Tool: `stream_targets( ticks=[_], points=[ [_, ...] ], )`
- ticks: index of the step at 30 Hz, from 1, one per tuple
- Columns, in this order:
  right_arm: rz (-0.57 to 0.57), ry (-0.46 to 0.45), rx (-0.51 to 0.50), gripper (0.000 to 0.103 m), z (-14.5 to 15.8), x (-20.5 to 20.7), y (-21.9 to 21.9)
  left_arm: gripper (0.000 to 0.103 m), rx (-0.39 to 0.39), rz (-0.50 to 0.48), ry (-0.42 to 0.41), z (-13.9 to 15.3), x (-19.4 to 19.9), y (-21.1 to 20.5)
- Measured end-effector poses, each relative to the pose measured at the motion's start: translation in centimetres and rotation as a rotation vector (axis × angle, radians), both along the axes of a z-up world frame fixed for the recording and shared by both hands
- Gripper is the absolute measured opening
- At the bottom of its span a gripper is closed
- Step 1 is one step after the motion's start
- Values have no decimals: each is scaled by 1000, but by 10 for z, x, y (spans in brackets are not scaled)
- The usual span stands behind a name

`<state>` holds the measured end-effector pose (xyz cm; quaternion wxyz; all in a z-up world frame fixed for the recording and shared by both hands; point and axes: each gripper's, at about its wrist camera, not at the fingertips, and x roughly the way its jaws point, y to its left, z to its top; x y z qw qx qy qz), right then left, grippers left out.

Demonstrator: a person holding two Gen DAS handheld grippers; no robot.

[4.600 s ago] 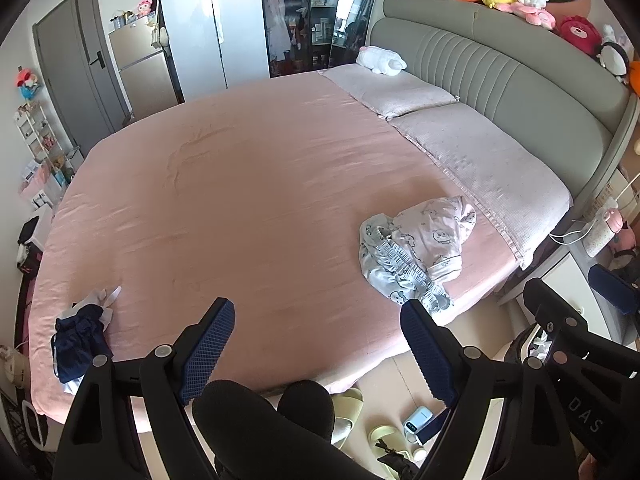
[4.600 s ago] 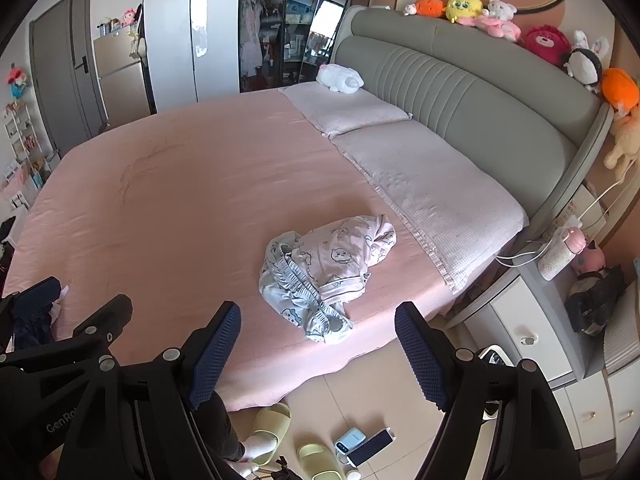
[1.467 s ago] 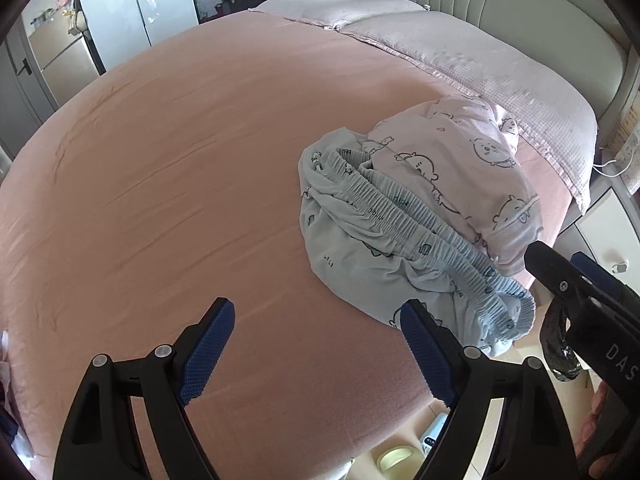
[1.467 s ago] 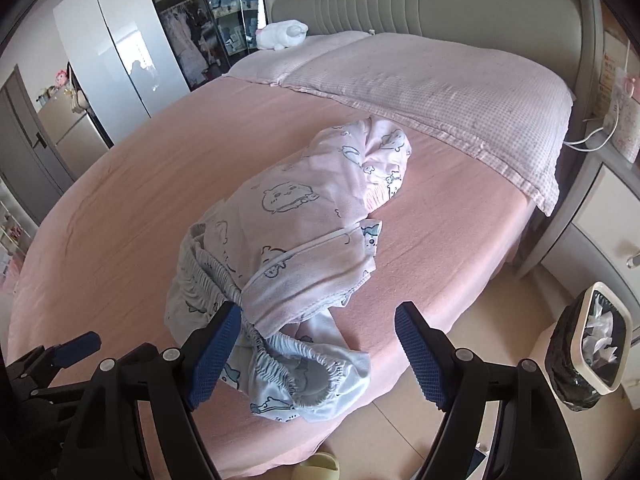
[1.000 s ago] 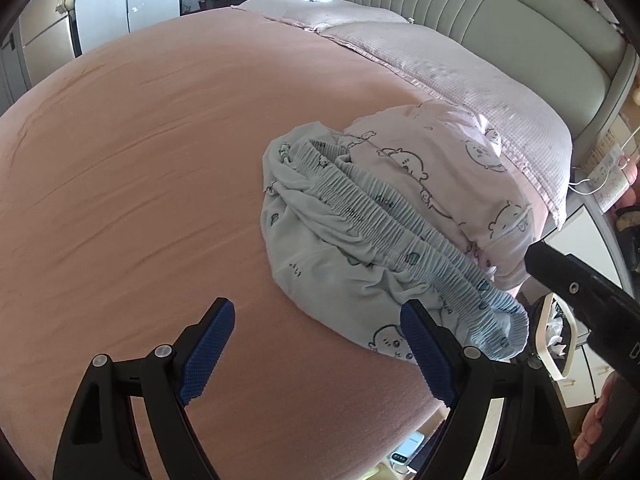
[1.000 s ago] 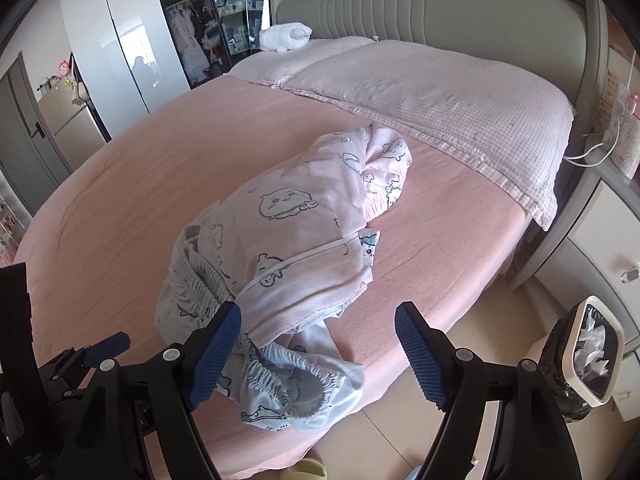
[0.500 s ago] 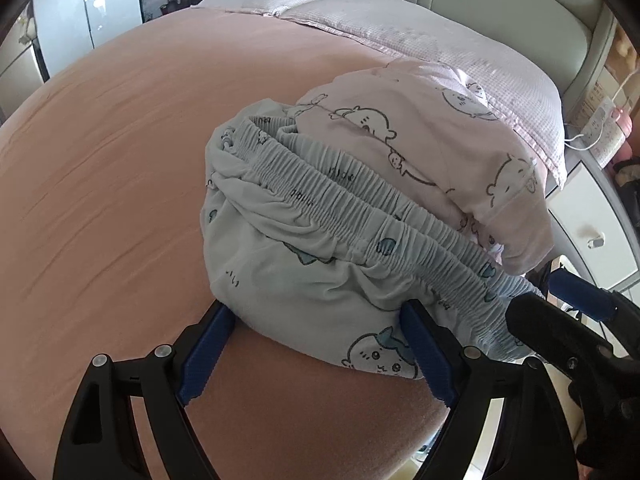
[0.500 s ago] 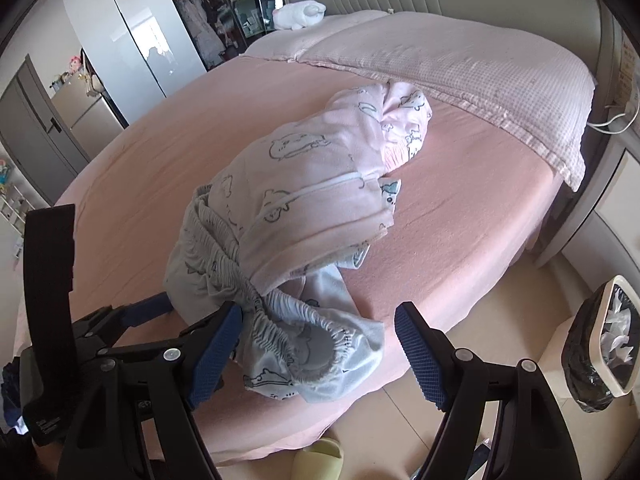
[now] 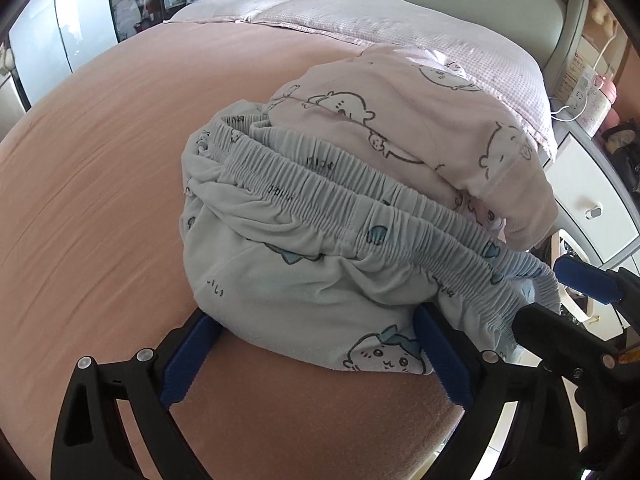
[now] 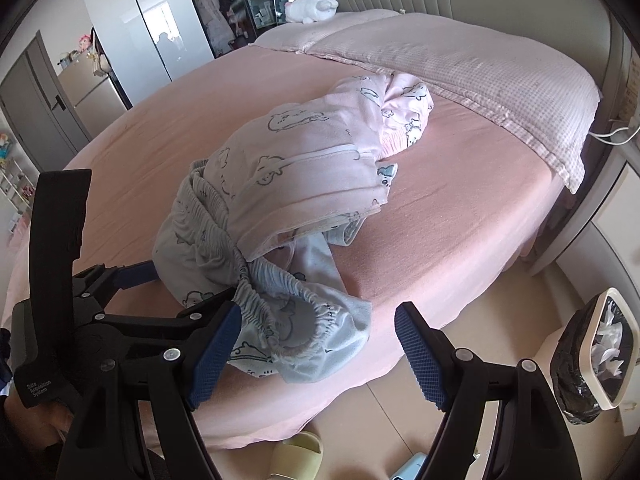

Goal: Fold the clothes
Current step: 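Lower the right gripper onto the grey pajama pants waistband and close it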

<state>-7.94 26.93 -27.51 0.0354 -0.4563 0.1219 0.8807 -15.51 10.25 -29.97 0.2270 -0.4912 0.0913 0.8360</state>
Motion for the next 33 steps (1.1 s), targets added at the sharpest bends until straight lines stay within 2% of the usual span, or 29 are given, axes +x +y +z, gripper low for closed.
stream_targets(
  ticks=[8, 14, 17, 18, 19, 21, 23, 26, 27, 28, 31, 32, 33],
  points=[
    [3, 8, 14, 79, 0, 2, 5, 98, 64, 5, -63, 7, -8, -16],
    [10, -5, 33, 79, -10, -3, 0, 86, 55, 49, -72, 12, -8, -24],
    [14, -13, 43, 79, -15, -5, -3, 70, 73, 57, -66, 18, -7, -28],
    [16, -15, 46, 79, -17, -6, -4, 57, 82, 59, -64, 20, -6, -30],
    [17, -18, 50, 79, -19, -6, -5, 50, 96, 57, -69, 22, -6, -31],
    [19, -22, 57, 78, -22, -8, -7, 45, 107, 59, -76, 25, -7, -33],
    [18, -28, 52, 78, -25, -10, -8, 44, 112, 64, -79, 28, -16, -38],
    [10, -27, 35, 78, -28, -13, -7, 38, 129, 61, -82, 23, 3, -24],
    [9, -25, 39, 78, -28, -13, -7, 38, 129, 61, -85, 17, -7, -20],
    [8, -22, 42, 77, -29, -13, -7, 38, 133, 62, -88, 23, -10, -34],
    [7, -12, 55, 72, -28, -12, -8, 38, 143, 64, -95, 21, -9, -30],
    [7, -5, 57, 67, -26, -11, -9, 38, 143, 64, -95, 19, -12, -24],
    [8, 2, 59, 57, -25, -11, -9, 38, 144, 64, -95, 18, -16, -18]
  ],
)
